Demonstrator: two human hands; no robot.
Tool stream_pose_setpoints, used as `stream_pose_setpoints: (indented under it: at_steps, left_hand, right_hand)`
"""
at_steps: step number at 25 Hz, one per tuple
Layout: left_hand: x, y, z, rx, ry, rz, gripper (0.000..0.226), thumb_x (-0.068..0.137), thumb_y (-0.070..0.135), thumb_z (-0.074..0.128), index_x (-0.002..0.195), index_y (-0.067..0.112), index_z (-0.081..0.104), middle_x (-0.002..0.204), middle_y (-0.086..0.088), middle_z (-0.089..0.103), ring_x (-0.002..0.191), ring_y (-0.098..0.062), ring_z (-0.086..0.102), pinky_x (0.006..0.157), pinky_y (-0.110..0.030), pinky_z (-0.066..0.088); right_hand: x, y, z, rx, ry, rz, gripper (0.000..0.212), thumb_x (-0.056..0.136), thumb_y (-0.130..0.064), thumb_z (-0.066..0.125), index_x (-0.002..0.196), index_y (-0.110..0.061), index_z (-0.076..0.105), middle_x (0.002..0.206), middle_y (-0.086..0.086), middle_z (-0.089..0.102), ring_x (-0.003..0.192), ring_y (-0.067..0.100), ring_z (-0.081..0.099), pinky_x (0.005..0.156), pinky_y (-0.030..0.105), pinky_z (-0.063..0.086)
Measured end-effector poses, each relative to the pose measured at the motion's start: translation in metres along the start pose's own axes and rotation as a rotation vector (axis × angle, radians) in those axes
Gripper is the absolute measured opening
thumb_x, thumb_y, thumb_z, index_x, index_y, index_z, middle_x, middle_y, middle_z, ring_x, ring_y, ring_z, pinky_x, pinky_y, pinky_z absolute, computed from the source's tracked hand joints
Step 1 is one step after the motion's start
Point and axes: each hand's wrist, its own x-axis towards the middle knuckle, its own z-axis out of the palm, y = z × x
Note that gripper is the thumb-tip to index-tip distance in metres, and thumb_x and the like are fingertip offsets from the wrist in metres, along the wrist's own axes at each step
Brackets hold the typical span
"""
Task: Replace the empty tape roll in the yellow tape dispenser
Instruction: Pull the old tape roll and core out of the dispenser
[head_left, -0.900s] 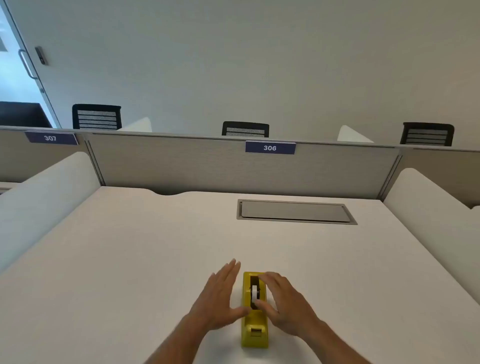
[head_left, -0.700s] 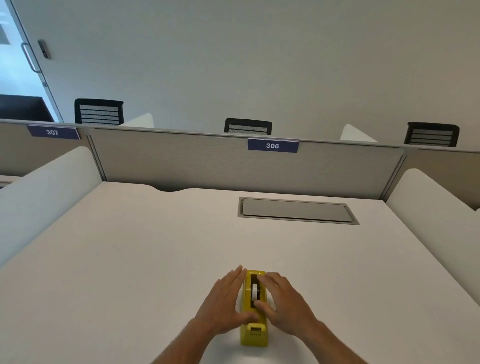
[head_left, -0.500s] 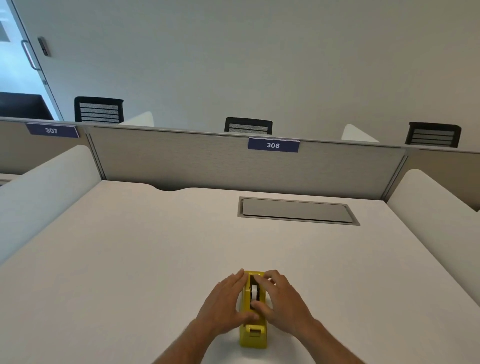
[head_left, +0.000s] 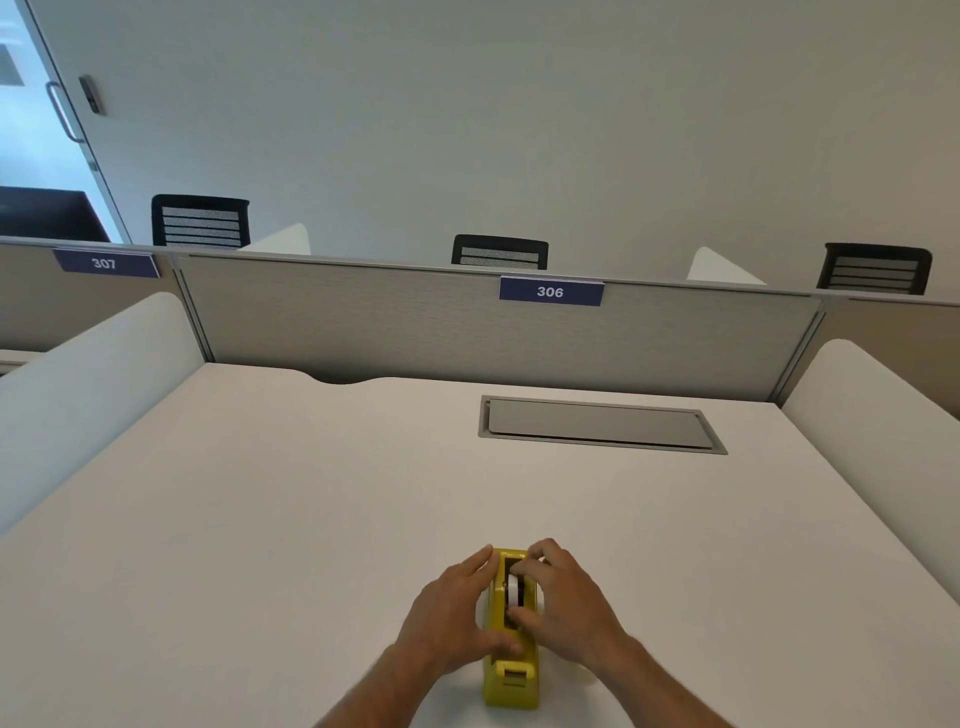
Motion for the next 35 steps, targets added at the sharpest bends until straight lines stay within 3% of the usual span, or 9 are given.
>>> stream_pose_setpoints:
  at_steps: [7,14,21,23,25,29,32,35]
  left_hand:
    - [0.002,-0.001,0.001,-0.004,-0.011,-0.038,0.12,0.056,0.083,0.069,0.153,0.04,0.013,0.163,0.023,0.012,0.147,-0.007,0.022,0.115,-0.034,0.031]
    - [0.003,0.0,0.002,-0.036,-0.005,-0.035,0.119,0.056,0.08,0.072,0.153,0.039,0.016,0.162,0.023,0.014,0.147,-0.007,0.022,0.115,-0.034,0.03]
    - [0.0,0.005,0.0,-0.139,0.077,0.0,0.096,0.073,0.061,0.075,0.152,0.034,0.027,0.16,0.016,0.025,0.145,-0.008,0.025,0.119,-0.031,0.025]
    - [-0.002,0.006,-0.002,-0.19,0.16,0.035,0.083,0.079,0.048,0.077,0.148,0.036,0.033,0.155,0.017,0.036,0.139,-0.005,0.032,0.117,-0.024,0.027]
    - [-0.004,0.009,-0.005,-0.237,0.206,0.091,0.072,0.082,0.035,0.077,0.143,0.04,0.04,0.144,0.018,0.049,0.128,-0.001,0.047,0.113,-0.024,0.037]
    - [-0.007,0.017,-0.005,-0.419,0.286,0.164,0.062,0.081,0.015,0.077,0.132,0.044,0.055,0.116,0.026,0.066,0.099,-0.002,0.066,0.088,-0.018,0.055]
    - [-0.007,0.019,-0.003,-0.523,0.347,0.131,0.059,0.081,0.01,0.079,0.123,0.047,0.06,0.109,0.024,0.07,0.092,-0.004,0.071,0.082,-0.019,0.058]
    - [-0.006,0.022,-0.003,-0.63,0.37,0.07,0.05,0.078,0.014,0.083,0.117,0.041,0.067,0.106,0.017,0.074,0.088,-0.009,0.073,0.08,-0.026,0.061]
  right_hand:
    - [0.007,0.002,0.0,0.034,0.024,-0.002,0.043,0.074,-0.046,0.066,0.114,-0.031,0.066,0.11,-0.013,0.051,0.098,0.005,0.052,0.077,0.023,0.053]
    - [0.004,0.009,0.009,-0.008,0.09,-0.073,0.046,0.08,-0.052,0.064,0.123,-0.034,0.06,0.114,-0.016,0.059,0.103,0.003,0.047,0.081,0.015,0.047]
    - [0.002,0.011,0.013,0.077,0.128,-0.078,0.043,0.083,-0.048,0.064,0.124,-0.035,0.06,0.111,-0.017,0.061,0.1,0.002,0.046,0.083,0.01,0.04]
    - [0.001,0.01,0.01,0.139,0.132,-0.042,0.042,0.082,-0.047,0.065,0.123,-0.036,0.061,0.109,-0.019,0.06,0.101,0.003,0.049,0.085,0.013,0.043]
    - [0.001,0.007,0.004,0.237,0.132,-0.007,0.04,0.079,-0.043,0.068,0.119,-0.037,0.064,0.106,-0.019,0.062,0.098,0.002,0.055,0.084,0.018,0.049]
    - [-0.003,0.003,-0.01,0.481,0.132,0.025,0.041,0.072,-0.029,0.081,0.106,-0.046,0.067,0.096,-0.015,0.069,0.091,0.001,0.063,0.074,0.02,0.057]
    - [-0.006,0.002,-0.013,0.656,0.151,0.116,0.044,0.067,-0.022,0.087,0.106,-0.035,0.072,0.092,-0.007,0.075,0.087,0.007,0.071,0.075,0.025,0.06]
    - [-0.008,0.002,-0.013,0.772,0.163,0.163,0.034,0.068,-0.018,0.089,0.096,-0.032,0.076,0.09,-0.009,0.078,0.085,0.012,0.074,0.076,0.027,0.06]
